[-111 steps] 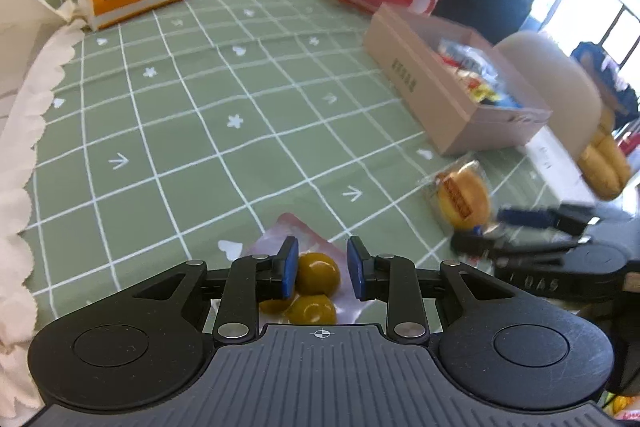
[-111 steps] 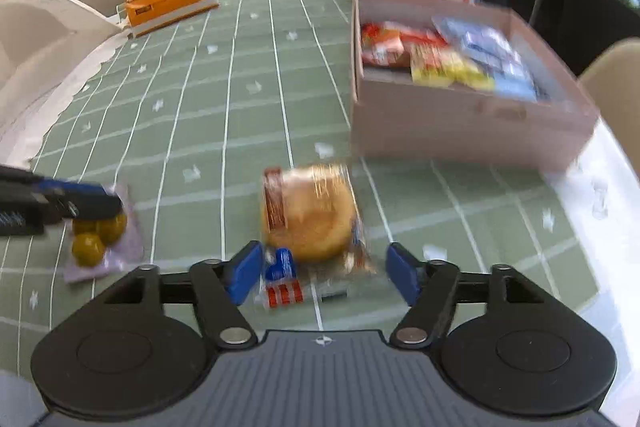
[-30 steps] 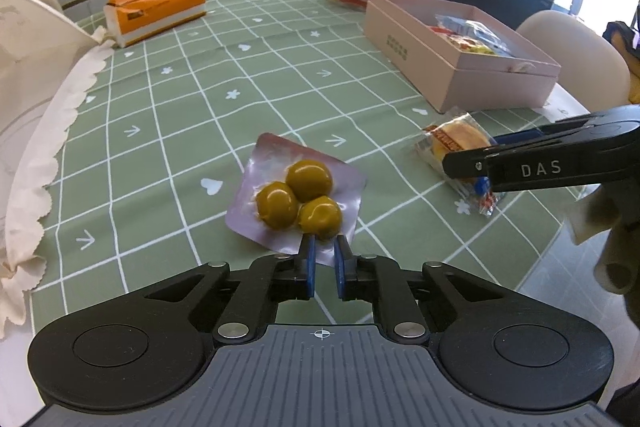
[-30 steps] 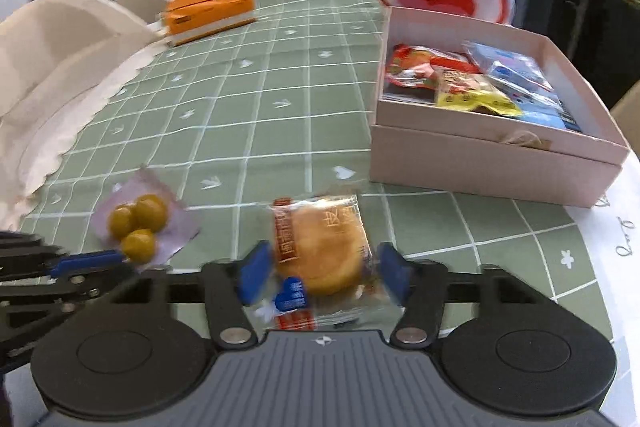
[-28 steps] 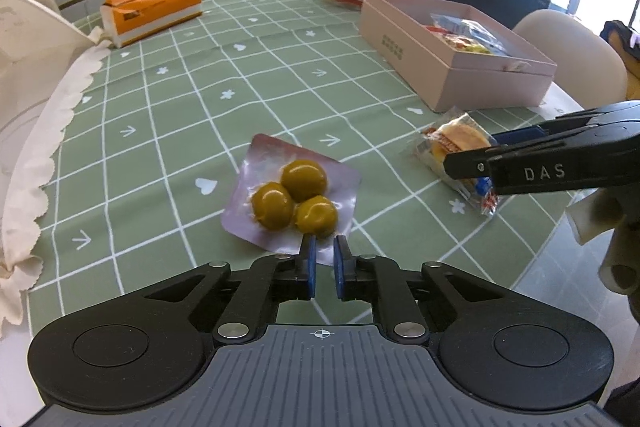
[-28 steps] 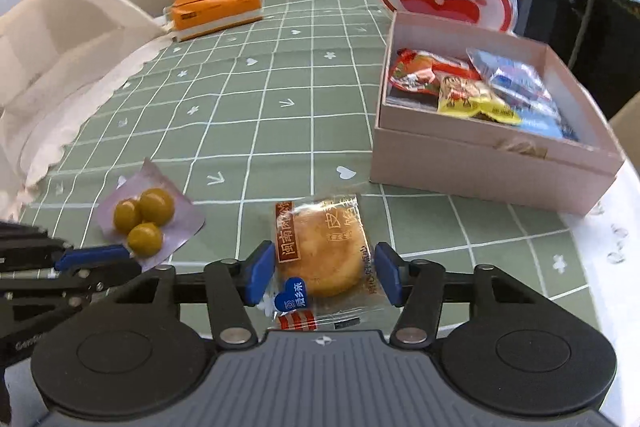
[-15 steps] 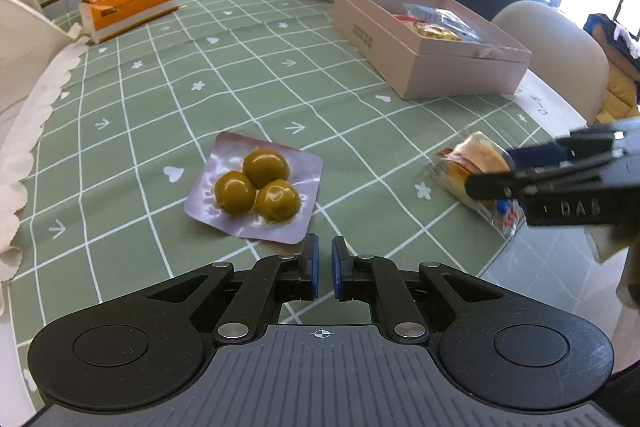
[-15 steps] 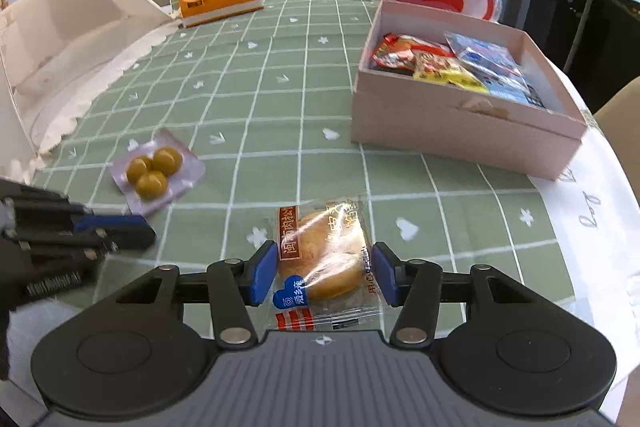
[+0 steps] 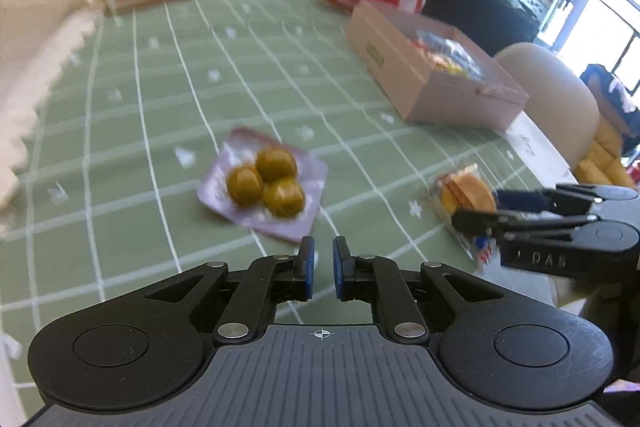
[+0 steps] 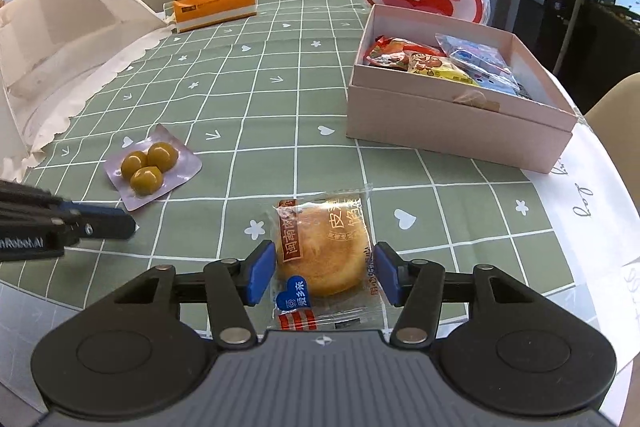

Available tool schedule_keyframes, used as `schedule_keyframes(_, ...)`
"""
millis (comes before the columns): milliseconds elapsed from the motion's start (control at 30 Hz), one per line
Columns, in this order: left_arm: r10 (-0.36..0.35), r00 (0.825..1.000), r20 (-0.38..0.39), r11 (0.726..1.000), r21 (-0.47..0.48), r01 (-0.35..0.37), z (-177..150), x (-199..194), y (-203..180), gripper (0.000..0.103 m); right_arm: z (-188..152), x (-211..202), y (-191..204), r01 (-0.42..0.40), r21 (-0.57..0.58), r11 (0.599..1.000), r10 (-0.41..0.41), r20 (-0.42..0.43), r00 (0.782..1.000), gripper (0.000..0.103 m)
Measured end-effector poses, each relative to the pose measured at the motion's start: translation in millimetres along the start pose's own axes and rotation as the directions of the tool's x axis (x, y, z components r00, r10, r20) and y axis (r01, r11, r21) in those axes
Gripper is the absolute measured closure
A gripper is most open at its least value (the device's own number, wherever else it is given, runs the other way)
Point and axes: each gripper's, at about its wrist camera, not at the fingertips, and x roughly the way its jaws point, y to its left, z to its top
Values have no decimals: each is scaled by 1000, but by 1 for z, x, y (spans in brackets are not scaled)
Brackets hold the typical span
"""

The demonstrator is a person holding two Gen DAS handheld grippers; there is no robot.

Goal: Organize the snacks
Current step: 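Lift the held tray and bun pack off the table with both tools, then carry the tray and bun pack toward the pink box with both tools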

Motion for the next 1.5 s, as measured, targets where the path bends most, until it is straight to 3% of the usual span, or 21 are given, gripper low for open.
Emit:
schedule_keyframes(100, 59, 995, 77, 997, 43, -62, 8, -7, -8, 85, -1, 1, 0, 1, -1, 1000, -1, 0, 1000, 47)
schedule_keyframes(200, 141, 987, 81, 987, 61, -146, 19, 2, -8, 84, -2, 2, 0, 5, -3, 1000, -5, 0, 1000, 46)
schedule_keyframes(333, 150, 987, 63, 980, 120, -157, 23, 19, -10, 84, -5, 4, 5, 8, -28, 1000, -9, -21, 1000, 40)
schedule_keyframes(533, 167, 984, 57, 961, 214, -176, 13, 28, -21, 71, -11, 4, 8, 5, -42, 999, -6, -21, 1000, 39)
schedule_keyframes(900, 230, 973, 29, 960, 158, -232, 28, 41, -28, 70, 2, 11, -2, -20, 109, 994, 25, -48, 999, 34)
schedule_keyframes(1033, 236, 970, 55, 956, 165, -242, 27, 44, -29, 70, 6, 17, 3, 11, 86, 996, -7, -51, 999, 34)
schedule_keyframes(1067, 235, 970, 61, 955, 171, -242, 26, 45, -29, 70, 7, 18, 5, 16, 68, 998, -12, -56, 998, 39)
schedule_keyframes(1133, 246, 967, 72, 952, 172, -255, 27, 44, -28, 77, 9, 17, 9, 20, 29, 999, -18, -59, 998, 48)
schedule_keyframes(1300, 216, 970, 116, 942, 235, -238, 18, 40, -27, 79, 9, 5, 12, -6, -15, 1000, 5, -38, 999, 48)
schedule_keyframes(1433, 158, 982, 106, 958, 225, -178, 17, 32, -27, 83, 10, -7, 8, -4, -29, 1000, 4, -14, 1000, 48)
schedule_keyframes(1467, 147, 984, 105, 959, 230, -168, 16, 29, -29, 86, 10, -10, 5, -2, -29, 1000, 2, -10, 1000, 48)
schedule_keyframes(1500, 135, 985, 107, 959, 236, -157, 14, 27, -31, 98, 11, -13, 2, 2, -27, 1000, -2, -6, 1000, 48)
